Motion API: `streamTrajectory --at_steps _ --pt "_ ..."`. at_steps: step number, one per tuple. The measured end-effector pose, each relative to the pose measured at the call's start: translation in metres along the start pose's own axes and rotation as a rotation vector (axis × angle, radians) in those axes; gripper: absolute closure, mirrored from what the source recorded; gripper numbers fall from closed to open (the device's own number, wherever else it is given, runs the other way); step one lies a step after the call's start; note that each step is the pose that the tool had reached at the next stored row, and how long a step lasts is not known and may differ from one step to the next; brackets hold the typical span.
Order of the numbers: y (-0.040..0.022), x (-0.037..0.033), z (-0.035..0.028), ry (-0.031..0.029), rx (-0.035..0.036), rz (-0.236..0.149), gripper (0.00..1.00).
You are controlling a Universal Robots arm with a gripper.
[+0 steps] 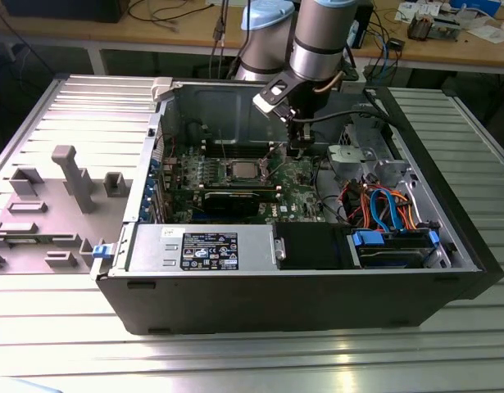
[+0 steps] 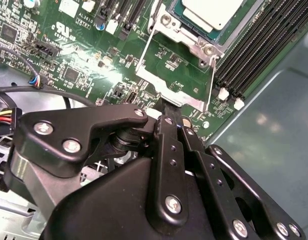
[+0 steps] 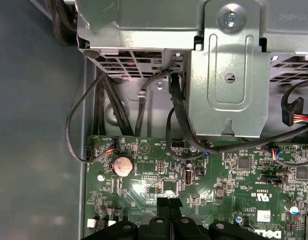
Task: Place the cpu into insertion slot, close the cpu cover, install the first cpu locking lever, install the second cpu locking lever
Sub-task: 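Close the cpu cover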
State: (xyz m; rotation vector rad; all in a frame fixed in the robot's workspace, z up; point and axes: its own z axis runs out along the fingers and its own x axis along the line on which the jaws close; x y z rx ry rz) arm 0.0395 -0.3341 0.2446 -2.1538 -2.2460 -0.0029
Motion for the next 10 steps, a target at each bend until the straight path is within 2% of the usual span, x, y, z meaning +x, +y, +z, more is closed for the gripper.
streamTrajectory --at_steps 10 --pt "-0.0102 0.0004 0.0003 0.0 0.0 0.0 0.89"
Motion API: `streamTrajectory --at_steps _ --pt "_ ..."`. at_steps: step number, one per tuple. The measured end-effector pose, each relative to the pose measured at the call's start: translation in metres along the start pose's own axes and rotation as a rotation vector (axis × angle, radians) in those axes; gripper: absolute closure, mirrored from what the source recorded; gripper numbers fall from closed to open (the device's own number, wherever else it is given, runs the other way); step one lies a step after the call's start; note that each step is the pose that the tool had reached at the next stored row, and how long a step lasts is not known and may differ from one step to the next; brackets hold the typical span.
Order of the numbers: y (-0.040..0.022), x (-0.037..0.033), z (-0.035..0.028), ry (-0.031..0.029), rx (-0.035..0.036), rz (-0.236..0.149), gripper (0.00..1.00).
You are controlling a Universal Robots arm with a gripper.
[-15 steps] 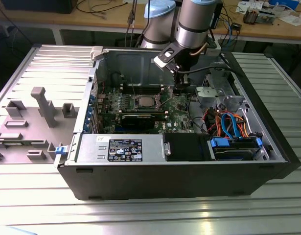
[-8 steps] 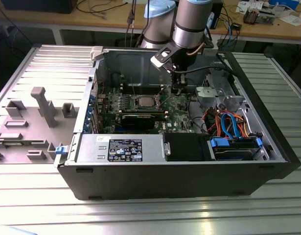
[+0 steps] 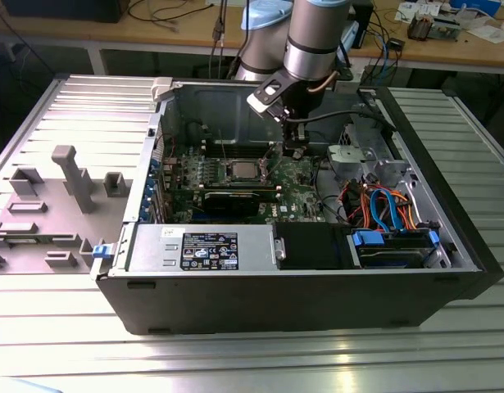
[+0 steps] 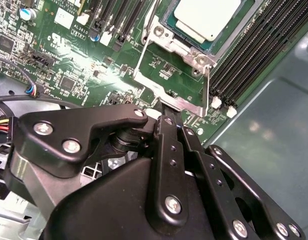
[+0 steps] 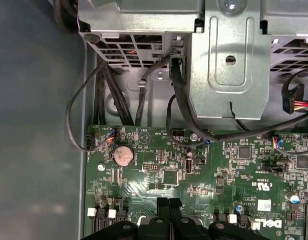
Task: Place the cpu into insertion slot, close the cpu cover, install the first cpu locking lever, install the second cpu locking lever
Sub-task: 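Close the cpu cover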
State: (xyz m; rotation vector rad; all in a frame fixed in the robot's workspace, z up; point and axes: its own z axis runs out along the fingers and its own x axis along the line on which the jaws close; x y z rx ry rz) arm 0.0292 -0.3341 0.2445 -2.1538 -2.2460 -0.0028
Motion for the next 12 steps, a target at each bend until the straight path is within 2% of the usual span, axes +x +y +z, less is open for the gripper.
streamTrajectory --at_steps 12 --pt "-0.0065 0.0003 0.0003 0.0 0.0 0.0 0.89"
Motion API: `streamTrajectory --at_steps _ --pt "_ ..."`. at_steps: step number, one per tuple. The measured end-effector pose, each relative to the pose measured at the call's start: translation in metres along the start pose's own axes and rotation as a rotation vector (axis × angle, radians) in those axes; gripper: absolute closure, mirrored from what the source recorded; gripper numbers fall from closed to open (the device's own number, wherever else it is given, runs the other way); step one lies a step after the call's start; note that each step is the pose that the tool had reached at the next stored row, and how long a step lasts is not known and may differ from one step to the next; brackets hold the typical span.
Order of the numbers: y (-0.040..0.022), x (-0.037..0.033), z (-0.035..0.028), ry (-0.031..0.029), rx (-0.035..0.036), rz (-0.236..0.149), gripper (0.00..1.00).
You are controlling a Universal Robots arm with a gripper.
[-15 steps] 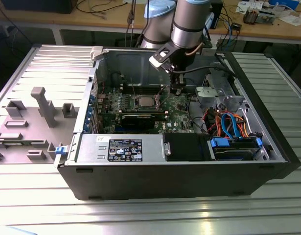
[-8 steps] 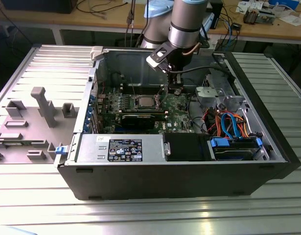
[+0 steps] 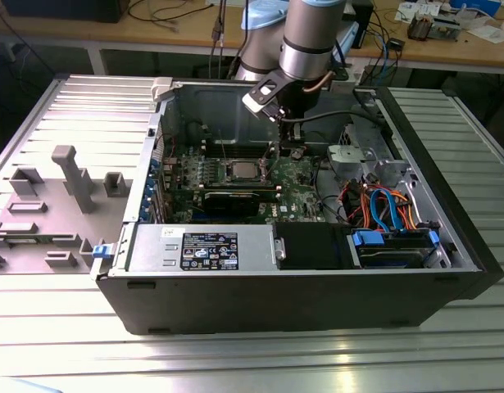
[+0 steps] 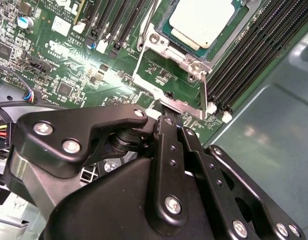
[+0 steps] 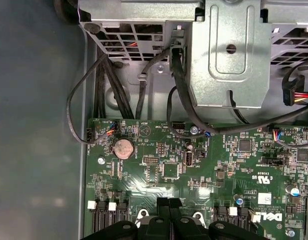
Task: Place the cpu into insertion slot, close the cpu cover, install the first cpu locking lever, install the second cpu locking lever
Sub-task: 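Close the cpu cover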
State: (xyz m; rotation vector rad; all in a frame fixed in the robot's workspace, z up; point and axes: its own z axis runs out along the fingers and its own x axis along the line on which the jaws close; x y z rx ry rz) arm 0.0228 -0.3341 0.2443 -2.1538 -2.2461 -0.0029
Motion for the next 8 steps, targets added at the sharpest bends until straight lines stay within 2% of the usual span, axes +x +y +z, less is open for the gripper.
streamTrajectory --at_steps 8 --pt "-0.0042 0.0002 0.0002 0.0 0.0 0.0 0.89"
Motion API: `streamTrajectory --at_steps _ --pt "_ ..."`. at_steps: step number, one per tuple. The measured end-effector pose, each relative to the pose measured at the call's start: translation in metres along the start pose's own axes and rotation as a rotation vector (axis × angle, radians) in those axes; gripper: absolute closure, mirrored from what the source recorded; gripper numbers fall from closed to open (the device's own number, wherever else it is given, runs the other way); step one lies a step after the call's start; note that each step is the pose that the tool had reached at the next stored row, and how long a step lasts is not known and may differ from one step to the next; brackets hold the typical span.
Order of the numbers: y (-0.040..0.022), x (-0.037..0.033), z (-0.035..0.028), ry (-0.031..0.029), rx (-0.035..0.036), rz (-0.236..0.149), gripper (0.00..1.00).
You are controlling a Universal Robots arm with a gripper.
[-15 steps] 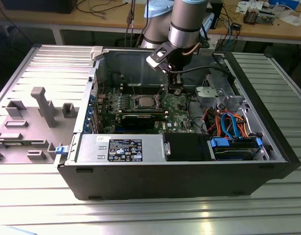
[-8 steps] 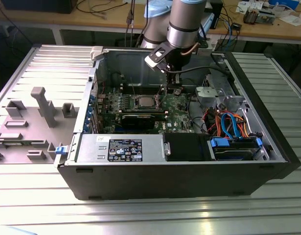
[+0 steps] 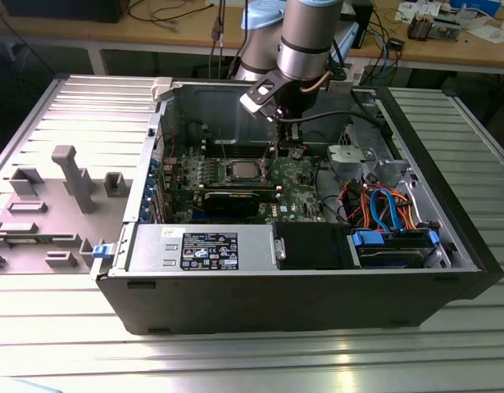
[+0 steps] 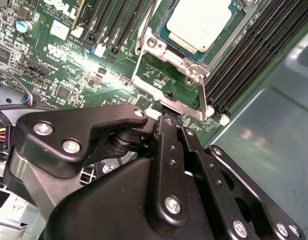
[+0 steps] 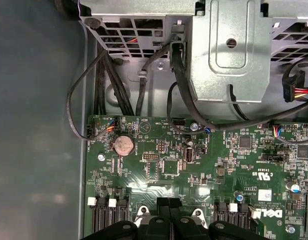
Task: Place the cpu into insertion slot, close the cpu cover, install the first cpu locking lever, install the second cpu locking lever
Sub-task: 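Close the cpu cover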
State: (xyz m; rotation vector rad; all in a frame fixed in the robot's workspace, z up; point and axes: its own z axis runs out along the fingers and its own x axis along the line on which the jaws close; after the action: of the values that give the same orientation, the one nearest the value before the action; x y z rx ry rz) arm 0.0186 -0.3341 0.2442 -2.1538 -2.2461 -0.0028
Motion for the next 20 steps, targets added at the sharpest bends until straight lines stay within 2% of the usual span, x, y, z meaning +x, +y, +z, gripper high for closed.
streamTrajectory --at_steps 20 --pt "-0.0116 0.0005 0.0008 0.0 0.0 0.0 0.89"
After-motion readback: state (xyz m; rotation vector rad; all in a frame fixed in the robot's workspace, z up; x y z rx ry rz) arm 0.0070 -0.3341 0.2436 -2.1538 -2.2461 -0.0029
